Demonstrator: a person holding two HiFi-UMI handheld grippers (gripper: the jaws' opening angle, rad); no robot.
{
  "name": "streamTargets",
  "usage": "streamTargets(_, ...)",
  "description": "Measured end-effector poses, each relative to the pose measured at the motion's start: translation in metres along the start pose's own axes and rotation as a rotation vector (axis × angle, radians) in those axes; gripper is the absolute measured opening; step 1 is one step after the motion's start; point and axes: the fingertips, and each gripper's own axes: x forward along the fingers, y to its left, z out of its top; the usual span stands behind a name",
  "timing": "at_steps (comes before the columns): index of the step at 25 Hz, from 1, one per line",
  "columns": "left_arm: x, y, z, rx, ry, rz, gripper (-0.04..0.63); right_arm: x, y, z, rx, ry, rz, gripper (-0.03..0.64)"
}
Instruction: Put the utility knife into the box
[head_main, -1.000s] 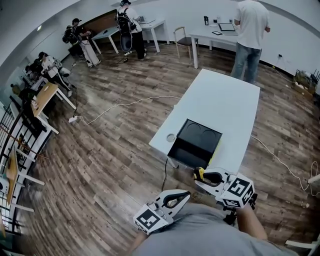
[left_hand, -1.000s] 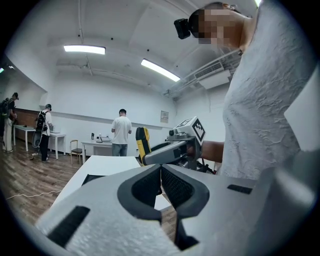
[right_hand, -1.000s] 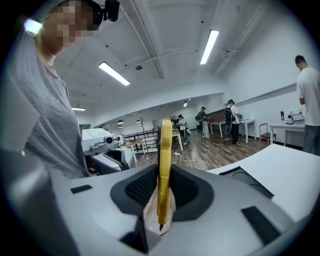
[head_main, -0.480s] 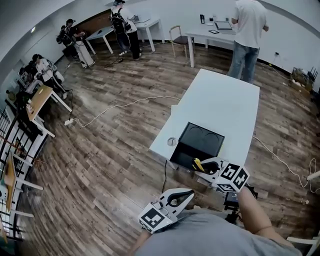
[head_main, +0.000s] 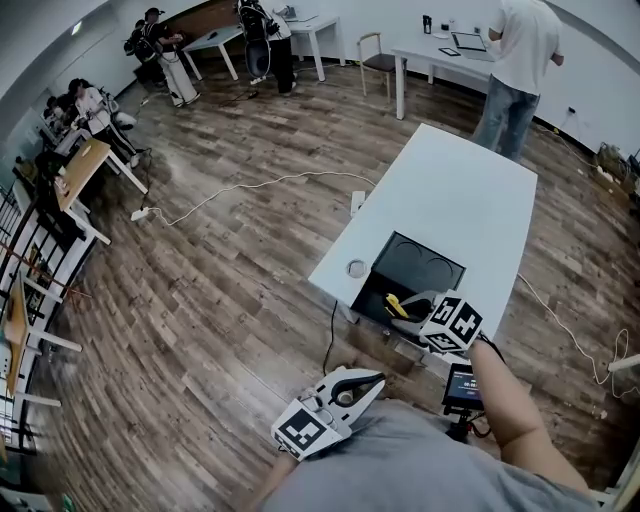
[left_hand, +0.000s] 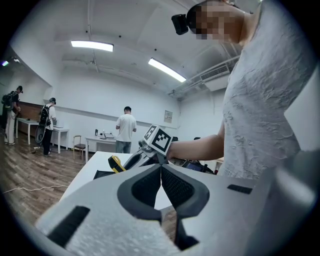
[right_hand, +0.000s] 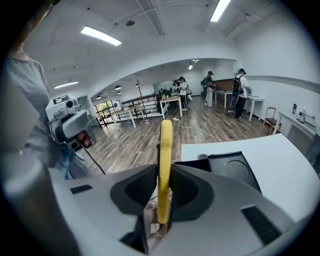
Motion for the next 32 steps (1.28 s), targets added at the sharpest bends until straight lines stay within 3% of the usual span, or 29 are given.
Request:
streamTargets(12,-0.021,0.011,-0.014,-0.038,0.009,0.045,0.018,0.051,-0.033,-0.039,0.061,0.219,0.050,0.089)
streamTargets(26,-0.014,0.017,-0.016,-0.042,0.021,-0.018,0.018,0.089,-0.071,-0.084,0.130,0.373,-0.016,0.089)
streamTargets(32,-0.011,0.016,-0.017,-0.055,0.027,-0.032,0.018,0.102,-0.072,-0.104,0.138,0.460,-0.005,0.089)
